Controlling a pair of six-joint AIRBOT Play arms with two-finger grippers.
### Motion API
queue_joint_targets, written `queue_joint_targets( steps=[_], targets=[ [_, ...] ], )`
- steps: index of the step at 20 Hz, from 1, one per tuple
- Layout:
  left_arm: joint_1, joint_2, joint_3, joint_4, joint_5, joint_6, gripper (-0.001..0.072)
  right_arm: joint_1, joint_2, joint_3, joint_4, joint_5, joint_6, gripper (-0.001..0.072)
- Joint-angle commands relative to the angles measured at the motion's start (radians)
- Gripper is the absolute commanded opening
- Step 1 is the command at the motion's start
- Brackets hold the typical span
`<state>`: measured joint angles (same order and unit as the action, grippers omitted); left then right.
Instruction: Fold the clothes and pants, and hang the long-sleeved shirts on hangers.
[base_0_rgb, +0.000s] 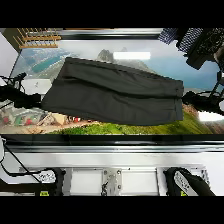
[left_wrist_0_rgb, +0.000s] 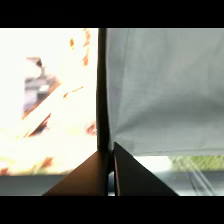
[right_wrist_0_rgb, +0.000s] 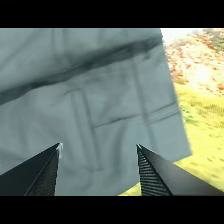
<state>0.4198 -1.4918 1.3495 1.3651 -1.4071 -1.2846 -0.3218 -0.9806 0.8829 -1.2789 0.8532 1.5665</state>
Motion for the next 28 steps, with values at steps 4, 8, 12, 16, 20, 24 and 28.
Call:
queue_joint_targets(
  steps=[4,8,12,16,20,24,28],
  targets=[
    [0.058,0.064,-0.093,0.024,-0.047,-0.037,0.0551,-0.001,-0.001,0.000,0.000,0.002,0.000,0.0510],
    [0.114,0.154,-0.323,0.126,0.143,-0.212,0.0603,-0.001,-0.001,0.000,0.000,0.001,0.000,0.0510],
    [0.214,0.246,-0.550,-0.063,0.339,-0.321,0.0603,-0.001,-0.001,0.000,0.000,0.001,0.000,0.0510],
    [0.221,0.210,-0.682,-0.293,0.484,-0.306,0.0602,-0.001,-0.001,0.000,0.000,0.001,0.000,0.0510],
    [0.144,0.156,-0.677,-0.365,0.580,-0.294,0.0602,-0.001,-0.001,0.000,0.000,0.001,0.000,0.0511],
    [0.074,0.156,-0.635,-0.364,0.658,-0.313,0.0362,-0.003,-0.001,0.000,0.000,0.005,0.000,0.0511],
    [0.051,0.157,-0.633,-0.364,0.677,-0.312,0.0004,-0.100,-0.001,-0.035,-0.005,0.119,0.010,0.0512]
  ],
)
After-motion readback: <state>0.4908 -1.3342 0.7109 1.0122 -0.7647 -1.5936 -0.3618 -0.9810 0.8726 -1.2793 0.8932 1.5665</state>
